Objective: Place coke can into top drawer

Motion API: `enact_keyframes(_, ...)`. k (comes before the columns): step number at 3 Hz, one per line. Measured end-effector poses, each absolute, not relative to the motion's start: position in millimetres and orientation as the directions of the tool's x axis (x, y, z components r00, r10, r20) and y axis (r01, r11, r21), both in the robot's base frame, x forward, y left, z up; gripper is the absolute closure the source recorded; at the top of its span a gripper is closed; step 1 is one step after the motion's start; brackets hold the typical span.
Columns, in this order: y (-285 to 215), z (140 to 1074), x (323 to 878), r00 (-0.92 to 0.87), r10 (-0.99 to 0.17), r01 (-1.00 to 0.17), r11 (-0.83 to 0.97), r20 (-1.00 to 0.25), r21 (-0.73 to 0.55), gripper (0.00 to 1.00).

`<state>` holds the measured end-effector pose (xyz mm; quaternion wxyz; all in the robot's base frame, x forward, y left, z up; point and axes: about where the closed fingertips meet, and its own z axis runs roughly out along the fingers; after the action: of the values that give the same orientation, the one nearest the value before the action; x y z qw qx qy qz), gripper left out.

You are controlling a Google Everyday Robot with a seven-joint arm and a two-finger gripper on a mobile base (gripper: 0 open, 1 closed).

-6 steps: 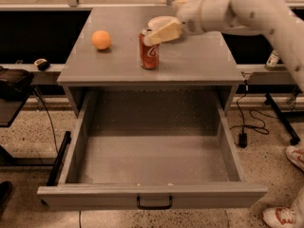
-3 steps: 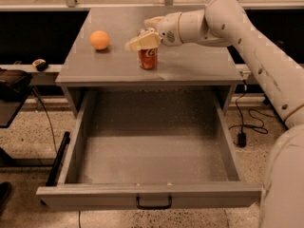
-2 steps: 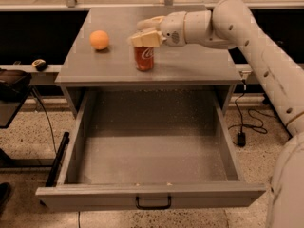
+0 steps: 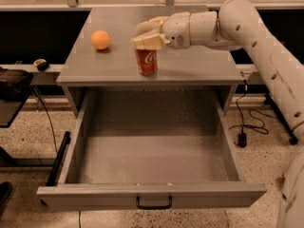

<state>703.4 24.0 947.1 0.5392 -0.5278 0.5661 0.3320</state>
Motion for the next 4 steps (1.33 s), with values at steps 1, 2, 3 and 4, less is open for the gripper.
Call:
enact_keyframes(1, 22, 947, 697, 0.141, -0.267, -0.956, 0.213, -0.953, -0.201, 1.00)
enact_keyframes(2, 7, 947, 683, 0.125, -0.239, -0.960, 0.215, -0.963, -0.178, 1.00)
enact_keyframes(3, -12, 942, 660, 0.121, -0.146, -0.970, 0.192, -0.982, -0.148, 1.00)
enact_keyframes(4, -32, 957, 624, 0.172, -0.060, -0.971, 0.157, -0.983, -0.179, 1.00)
